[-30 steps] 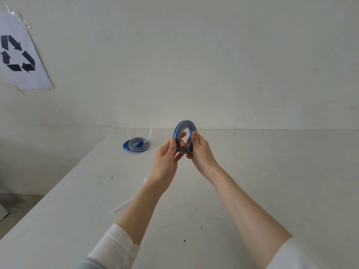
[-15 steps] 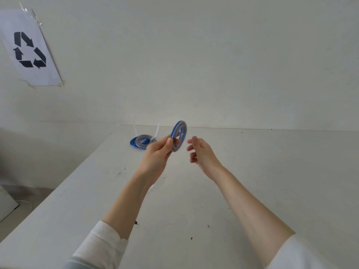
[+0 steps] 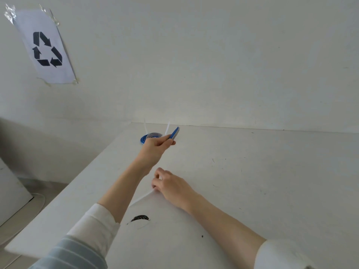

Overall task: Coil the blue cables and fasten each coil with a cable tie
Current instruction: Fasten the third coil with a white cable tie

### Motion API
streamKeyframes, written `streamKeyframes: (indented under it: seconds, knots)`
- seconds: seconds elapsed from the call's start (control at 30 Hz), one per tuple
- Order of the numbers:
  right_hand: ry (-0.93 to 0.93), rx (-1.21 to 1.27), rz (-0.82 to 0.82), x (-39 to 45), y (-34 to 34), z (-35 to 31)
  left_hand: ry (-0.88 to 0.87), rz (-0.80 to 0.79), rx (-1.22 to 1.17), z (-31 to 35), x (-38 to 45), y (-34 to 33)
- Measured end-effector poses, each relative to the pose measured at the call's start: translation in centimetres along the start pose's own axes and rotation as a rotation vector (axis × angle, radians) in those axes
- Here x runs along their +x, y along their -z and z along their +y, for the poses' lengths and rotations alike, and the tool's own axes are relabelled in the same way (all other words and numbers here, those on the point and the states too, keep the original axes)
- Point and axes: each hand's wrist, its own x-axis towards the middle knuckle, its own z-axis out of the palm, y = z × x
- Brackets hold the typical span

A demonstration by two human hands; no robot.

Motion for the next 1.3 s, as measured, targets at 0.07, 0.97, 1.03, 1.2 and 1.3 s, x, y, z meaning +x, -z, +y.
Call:
streamKeyframes:
  seconds: [0.07, 0.97, 1.03, 1.2, 1.3]
  knots:
    - [0.007, -0.015, -0.009, -0.3, 0.5, 0.9, 0.014, -0.001, -0.026, -0.2, 0.1, 0.3]
    - [-0.863, 0.661, 0.860, -3.1, 7.9, 7.0, -0.224, 0.198, 0.049, -0.2, -1.3, -7.2]
    - [-0.787, 0.690, 0.835, -3.0, 7.9, 6.6, -0.224, 0.203, 0.056, -0.3, -1.3, -7.5]
    - [-0.672, 0.822, 0.802, -3.0, 7.7, 6.0, -0.191, 0.234, -0.043, -0.2, -1.6, -8.1]
    - [-0.647, 0.843, 0.799, -3.1, 7.5, 6.0, -0.108, 0.241, -0.192, 0.0, -1.7, -8.2]
